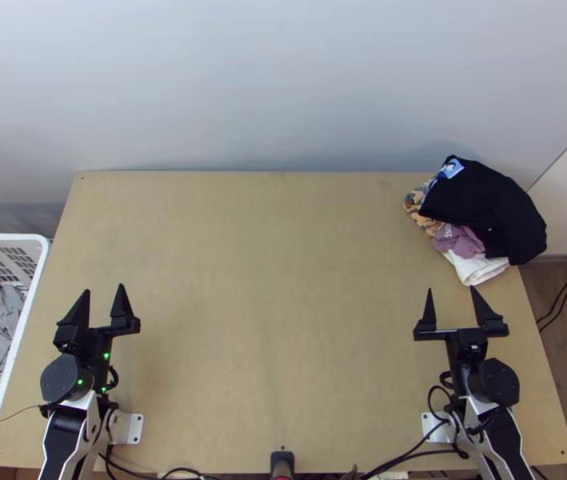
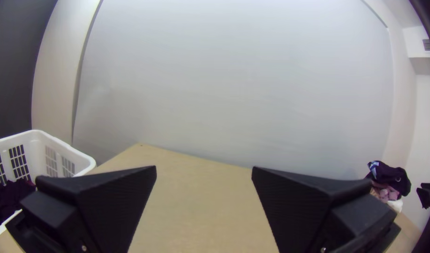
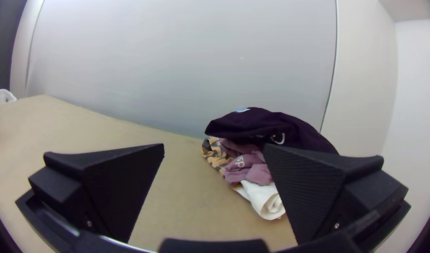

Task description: Fold the t-shirt

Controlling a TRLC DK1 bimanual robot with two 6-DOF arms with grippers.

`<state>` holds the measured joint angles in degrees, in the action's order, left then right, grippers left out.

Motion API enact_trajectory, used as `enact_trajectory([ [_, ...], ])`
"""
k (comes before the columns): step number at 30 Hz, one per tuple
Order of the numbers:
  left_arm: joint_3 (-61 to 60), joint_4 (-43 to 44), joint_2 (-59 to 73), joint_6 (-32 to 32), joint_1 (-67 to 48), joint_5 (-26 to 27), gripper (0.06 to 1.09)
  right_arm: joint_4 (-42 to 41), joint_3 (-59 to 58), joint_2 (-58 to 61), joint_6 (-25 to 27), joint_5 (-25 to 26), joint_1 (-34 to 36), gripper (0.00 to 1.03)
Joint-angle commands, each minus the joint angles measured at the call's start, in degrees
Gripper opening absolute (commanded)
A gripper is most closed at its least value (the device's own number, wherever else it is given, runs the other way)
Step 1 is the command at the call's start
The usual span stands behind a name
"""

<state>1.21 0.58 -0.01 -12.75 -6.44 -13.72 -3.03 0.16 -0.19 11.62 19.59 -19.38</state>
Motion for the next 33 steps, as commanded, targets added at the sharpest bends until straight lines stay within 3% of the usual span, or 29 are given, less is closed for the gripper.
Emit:
enact_trajectory([
  [1,0.02,0.04,0.01,0.01,0.02,0.00,1.05,-0.58,0.01,0.01,-4.67,0.09,-0.75,0.99],
  [9,0.02,0.04,0.01,0.01,0.02,0.00,1.05,-11.04,0.10,-0.17,2.62,2.20,-2.42,0.98],
  [12,0.02,0.04,0.01,0.01,0.02,0.00,1.05,-17.63,1.86,0.01,7.28,2.03,-1.63,0.90],
  [16,0.02,0.04,0.01,0.01,0.02,0.00,1.05,-11.74,10.38,4.14,8.69,3.78,-1.98,0.88],
  [18,0.02,0.04,0.01,0.01,0.02,0.00,1.05,-7.61,15.04,8.71,8.69,5.54,-1.54,0.95],
  [19,0.02,0.04,0.01,0.01,0.02,0.00,1.05,-5.32,17.68,11.44,8.33,6.95,-1.37,0.98],
  [23,0.02,0.04,0.01,0.01,0.02,0.00,1.05,8.12,27.35,19.79,-1.33,12.40,-2.07,0.99],
  [33,0.02,0.04,0.01,0.27,0.28,0.18,1.05,8.65,31.56,32.88,-8.10,19.25,-3.21,0.99],
])
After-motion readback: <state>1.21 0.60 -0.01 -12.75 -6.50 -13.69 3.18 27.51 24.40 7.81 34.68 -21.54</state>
